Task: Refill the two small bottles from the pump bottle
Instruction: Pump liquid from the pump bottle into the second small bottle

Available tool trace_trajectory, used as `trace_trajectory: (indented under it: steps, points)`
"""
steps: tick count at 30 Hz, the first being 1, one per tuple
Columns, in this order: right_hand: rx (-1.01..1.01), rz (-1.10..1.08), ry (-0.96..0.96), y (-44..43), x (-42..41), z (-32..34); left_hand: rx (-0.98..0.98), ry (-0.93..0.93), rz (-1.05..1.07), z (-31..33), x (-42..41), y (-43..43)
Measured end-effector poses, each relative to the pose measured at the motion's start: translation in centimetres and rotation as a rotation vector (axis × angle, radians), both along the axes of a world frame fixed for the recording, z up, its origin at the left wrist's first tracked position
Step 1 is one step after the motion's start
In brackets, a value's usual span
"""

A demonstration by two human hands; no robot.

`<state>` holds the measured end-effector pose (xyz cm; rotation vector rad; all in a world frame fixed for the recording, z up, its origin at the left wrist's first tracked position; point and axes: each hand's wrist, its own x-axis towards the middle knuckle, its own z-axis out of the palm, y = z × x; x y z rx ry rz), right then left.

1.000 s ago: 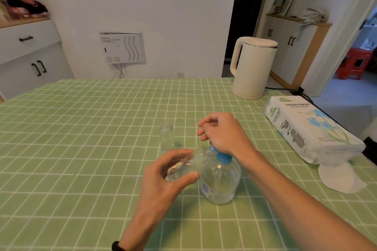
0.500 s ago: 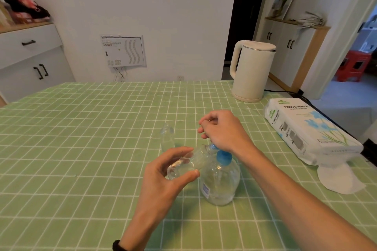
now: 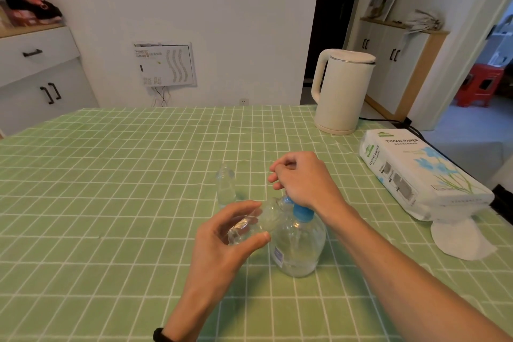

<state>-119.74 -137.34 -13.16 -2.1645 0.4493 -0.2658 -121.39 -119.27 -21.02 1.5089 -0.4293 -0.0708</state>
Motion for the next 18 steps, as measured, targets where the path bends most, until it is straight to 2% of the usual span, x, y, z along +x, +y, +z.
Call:
trace_trajectory:
  steps: [8,18]
  points:
    - [-0.086,0.007,0.03,0.2,0.2,1.1,-0.009,-0.051,-0.009,0.9,0.0,0.2]
    - [0.011,-0.008,-0.005,0.0,0.1,-0.1,0.014,-0.045,0.009,0.3,0.0,0.2]
